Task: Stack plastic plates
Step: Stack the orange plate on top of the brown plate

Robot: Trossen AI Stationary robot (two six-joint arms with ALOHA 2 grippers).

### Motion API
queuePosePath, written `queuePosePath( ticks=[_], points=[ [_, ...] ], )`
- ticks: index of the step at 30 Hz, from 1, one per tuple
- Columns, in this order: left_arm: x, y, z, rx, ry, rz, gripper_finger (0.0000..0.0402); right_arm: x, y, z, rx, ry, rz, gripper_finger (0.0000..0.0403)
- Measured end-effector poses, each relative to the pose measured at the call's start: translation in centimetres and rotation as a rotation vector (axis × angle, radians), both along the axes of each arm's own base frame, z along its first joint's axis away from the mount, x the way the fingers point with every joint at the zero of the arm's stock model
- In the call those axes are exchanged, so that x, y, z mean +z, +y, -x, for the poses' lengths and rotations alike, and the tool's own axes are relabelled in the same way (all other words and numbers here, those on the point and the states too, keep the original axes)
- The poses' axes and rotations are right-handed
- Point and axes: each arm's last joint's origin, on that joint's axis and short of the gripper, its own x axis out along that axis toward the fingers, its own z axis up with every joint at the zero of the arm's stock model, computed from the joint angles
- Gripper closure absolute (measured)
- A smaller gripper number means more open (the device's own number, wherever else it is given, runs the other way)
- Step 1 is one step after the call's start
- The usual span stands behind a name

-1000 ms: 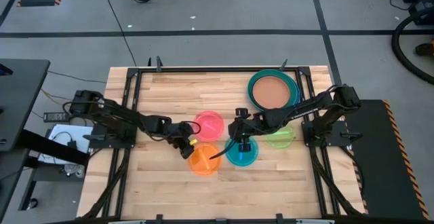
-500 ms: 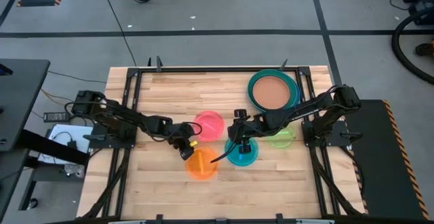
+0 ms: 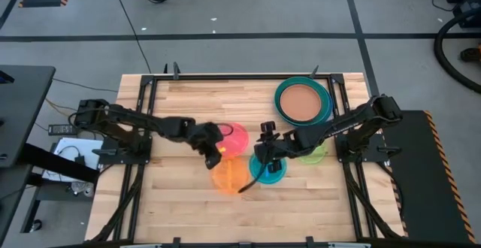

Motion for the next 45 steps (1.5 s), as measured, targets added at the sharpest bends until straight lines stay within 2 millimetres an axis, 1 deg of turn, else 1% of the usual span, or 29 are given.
queuePosePath(
  ticks=[4, 8, 10, 14, 15, 18, 23, 26, 28, 30, 32, 36, 40, 42, 45],
  points=[
    [1.5, 2.1, -0.6, 0.002, -0.010, -0.101, 0.0391, 0.4, 0.3, 0.7, -0.043, -0.003, 0.092, 0.0211],
    [2.3, 4.7, -0.7, 0.005, -0.026, -0.127, 0.0391, 0.5, 1.7, 1.4, 0.000, 0.010, 0.256, 0.0211],
    [2.7, 6.0, -0.6, 0.012, -0.036, -0.113, 0.0391, 0.6, 2.4, 1.7, 0.043, 0.029, 0.344, 0.0211],
    [3.2, 8.5, -0.6, 0.048, -0.062, -0.101, 0.0391, 0.6, 3.6, 2.1, 0.223, 0.111, 0.499, 0.0211],
    [3.3, 9.1, -0.7, 0.059, -0.077, -0.098, 0.0391, 0.7, 3.8, 2.2, 0.241, 0.122, 0.548, 0.0211],
    [3.3, 10.5, -0.7, 0.070, -0.107, -0.056, 0.0391, 0.9, 4.2, 2.4, 0.238, 0.132, 0.678, 0.0215],
    [2.6, 12.2, -1.9, 0.086, -0.197, -0.034, 0.0391, 1.0, 4.4, 2.7, 0.234, 0.158, 0.768, 0.0226],
    [2.2, 13.4, -2.7, 0.086, -0.232, -0.014, 0.0391, 1.0, 4.6, 3.4, 0.167, 0.158, 0.825, 0.0232],
    [2.3, 14.3, -3.6, 0.082, -0.242, -0.030, 0.0391, 0.9, 4.7, 4.0, 0.105, 0.141, 0.857, 0.0235],
    [2.4, 15.2, -4.7, 0.071, -0.250, -0.052, 0.0391, 0.9, 4.8, 4.4, 0.046, 0.105, 0.849, 0.0237],
    [2.5, 16.2, -5.9, 0.063, -0.256, -0.070, 0.0391, 0.8, 4.6, 4.7, -0.015, 0.064, 0.802, 0.0237],
    [2.6, 18.3, -8.4, 0.088, -0.264, -0.072, 0.0391, 0.7, 4.5, 4.9, -0.126, -0.025, 0.660, 0.0237],
    [2.0, 20.3, -10.7, 0.131, -0.262, -0.054, 0.0391, 0.5, 4.7, 4.9, -0.198, -0.081, 0.531, 0.0238],
    [2.0, 21.0, -11.9, 0.149, -0.276, -0.047, 0.0391, 0.5, 4.6, 5.2, -0.257, -0.121, 0.487, 0.0238],
    [1.6, 21.5, -13.5, 0.153, -0.286, -0.037, 0.0391, 0.8, 4.6, 6.2, -0.336, -0.157, 0.439, 0.0238]
  ],
)
